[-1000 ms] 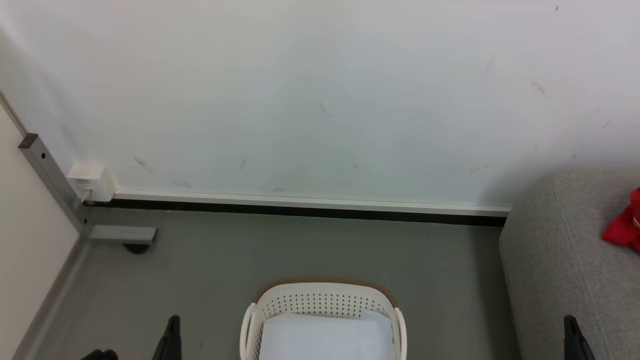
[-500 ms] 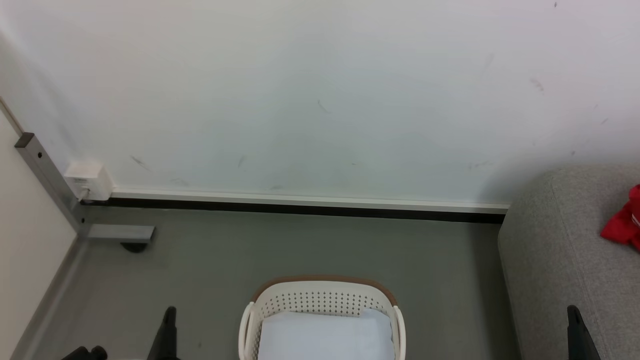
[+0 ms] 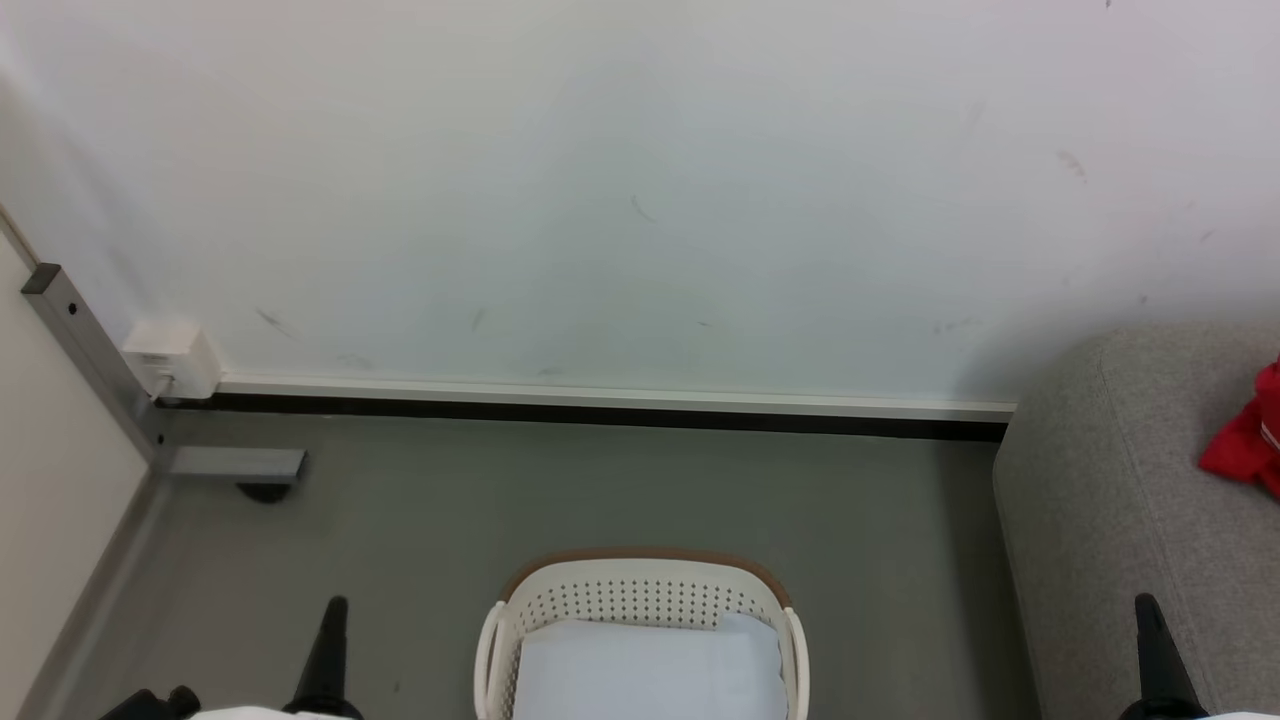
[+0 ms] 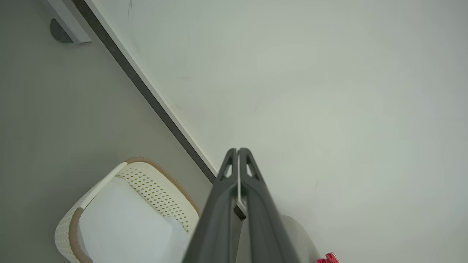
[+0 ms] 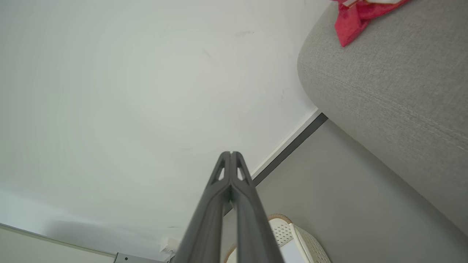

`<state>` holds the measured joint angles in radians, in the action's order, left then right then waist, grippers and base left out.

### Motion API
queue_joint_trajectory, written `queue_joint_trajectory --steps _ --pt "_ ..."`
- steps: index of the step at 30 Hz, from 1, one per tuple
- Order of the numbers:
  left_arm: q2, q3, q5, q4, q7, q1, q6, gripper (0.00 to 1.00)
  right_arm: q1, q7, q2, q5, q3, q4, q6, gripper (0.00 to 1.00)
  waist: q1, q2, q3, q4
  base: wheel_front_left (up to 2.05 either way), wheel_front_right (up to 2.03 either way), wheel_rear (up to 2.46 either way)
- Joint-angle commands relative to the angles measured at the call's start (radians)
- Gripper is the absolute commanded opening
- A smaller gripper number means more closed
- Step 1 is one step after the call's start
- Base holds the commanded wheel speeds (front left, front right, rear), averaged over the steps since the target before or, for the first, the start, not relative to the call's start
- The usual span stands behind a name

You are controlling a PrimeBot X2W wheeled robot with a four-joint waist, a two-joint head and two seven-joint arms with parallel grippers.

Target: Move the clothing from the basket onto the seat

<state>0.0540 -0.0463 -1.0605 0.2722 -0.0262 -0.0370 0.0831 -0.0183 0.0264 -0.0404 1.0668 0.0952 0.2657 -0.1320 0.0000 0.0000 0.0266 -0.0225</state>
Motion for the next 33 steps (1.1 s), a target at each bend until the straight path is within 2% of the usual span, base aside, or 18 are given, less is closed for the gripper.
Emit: queue_joint_trajectory --steps 1,33 --pt "0.003 -0.006 -0.029 -0.013 0.008 -0.021 0.006 0.00 -0.020 -0.007 -0.011 0.027 0.003 -0.012 0.001 0.00 0.0000 0.0000 -0.001 0.000 0.00 0.00 0.00" --pt "0.000 -0.045 -0.339 -0.022 0.089 -0.055 0.033 0.00 -0.067 -0.088 -0.013 0.336 0.014 -0.020 0.002 0.00 0.0000 0.0000 -0.016 0.012 0.00 0.00 0.00"
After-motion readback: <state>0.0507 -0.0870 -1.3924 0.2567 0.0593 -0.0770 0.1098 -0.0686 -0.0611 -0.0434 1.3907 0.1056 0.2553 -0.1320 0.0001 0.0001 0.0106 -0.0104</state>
